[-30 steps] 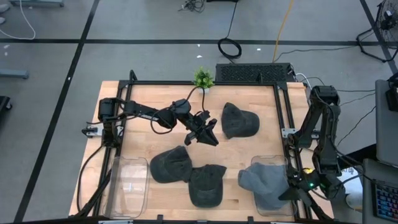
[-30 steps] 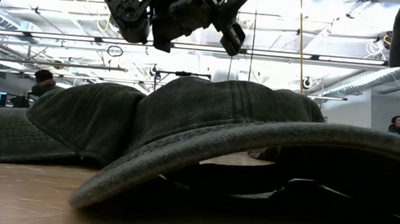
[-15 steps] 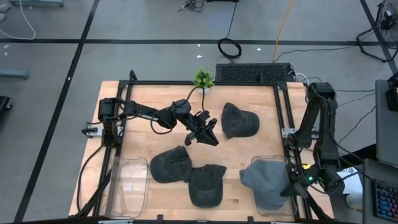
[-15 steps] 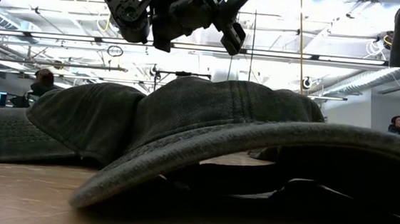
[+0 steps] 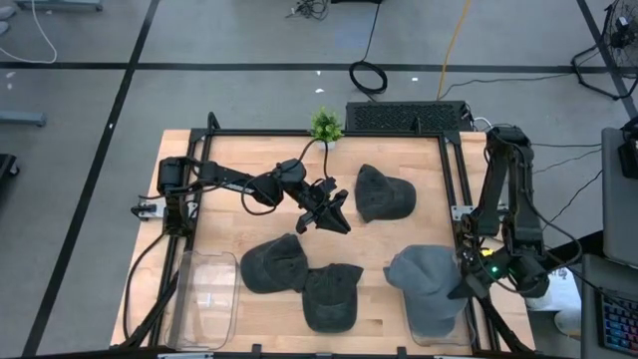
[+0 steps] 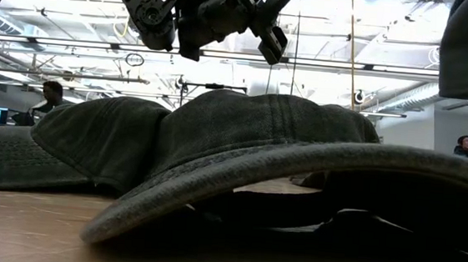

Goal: Pick & Place hat
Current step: Put the gray cap into the right transparent bin

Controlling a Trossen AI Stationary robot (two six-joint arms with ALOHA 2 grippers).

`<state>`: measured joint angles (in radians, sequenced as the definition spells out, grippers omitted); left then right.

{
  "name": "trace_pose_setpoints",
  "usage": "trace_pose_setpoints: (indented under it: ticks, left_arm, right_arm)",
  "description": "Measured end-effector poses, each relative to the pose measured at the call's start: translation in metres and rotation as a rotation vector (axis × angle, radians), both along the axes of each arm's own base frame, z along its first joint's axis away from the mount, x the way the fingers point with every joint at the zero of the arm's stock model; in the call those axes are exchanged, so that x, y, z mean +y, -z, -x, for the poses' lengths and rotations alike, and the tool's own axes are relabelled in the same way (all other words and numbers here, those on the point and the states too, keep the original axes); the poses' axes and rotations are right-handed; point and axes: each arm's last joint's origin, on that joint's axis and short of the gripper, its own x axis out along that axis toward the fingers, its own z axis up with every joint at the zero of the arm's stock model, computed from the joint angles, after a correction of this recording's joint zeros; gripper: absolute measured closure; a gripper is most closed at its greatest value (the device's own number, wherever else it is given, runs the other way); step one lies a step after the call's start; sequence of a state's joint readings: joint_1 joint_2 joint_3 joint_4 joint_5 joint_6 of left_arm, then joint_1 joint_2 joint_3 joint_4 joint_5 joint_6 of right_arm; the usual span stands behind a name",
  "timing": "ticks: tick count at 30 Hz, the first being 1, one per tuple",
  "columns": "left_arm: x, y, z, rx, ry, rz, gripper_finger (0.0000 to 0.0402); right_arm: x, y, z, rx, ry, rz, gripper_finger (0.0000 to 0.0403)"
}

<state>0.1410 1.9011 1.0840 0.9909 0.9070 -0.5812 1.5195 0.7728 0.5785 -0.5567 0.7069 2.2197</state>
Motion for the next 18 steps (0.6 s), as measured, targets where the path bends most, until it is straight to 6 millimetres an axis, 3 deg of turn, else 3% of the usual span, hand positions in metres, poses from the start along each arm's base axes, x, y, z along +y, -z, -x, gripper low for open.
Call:
trace_pose_setpoints:
  ticks: [4, 10, 18]
  left_arm:
    - [0.000, 0.001, 0.000, 0.010, 0.000, 0.001, 0.0339]
    - [0.000, 0.004, -0.001, 0.043, -0.023, 0.003, 0.0339]
    - [0.000, 0.005, -0.001, 0.046, -0.034, 0.005, 0.0339]
  right_arm:
    - [0.006, 0.000, -0.002, -0.050, -0.053, 0.046, 0.0273]
    - [0.004, 0.001, 0.000, 0.008, -0.075, 0.031, 0.0273]
    - [0.010, -0.012, -0.003, -0.398, -0.156, 0.269, 0.0273]
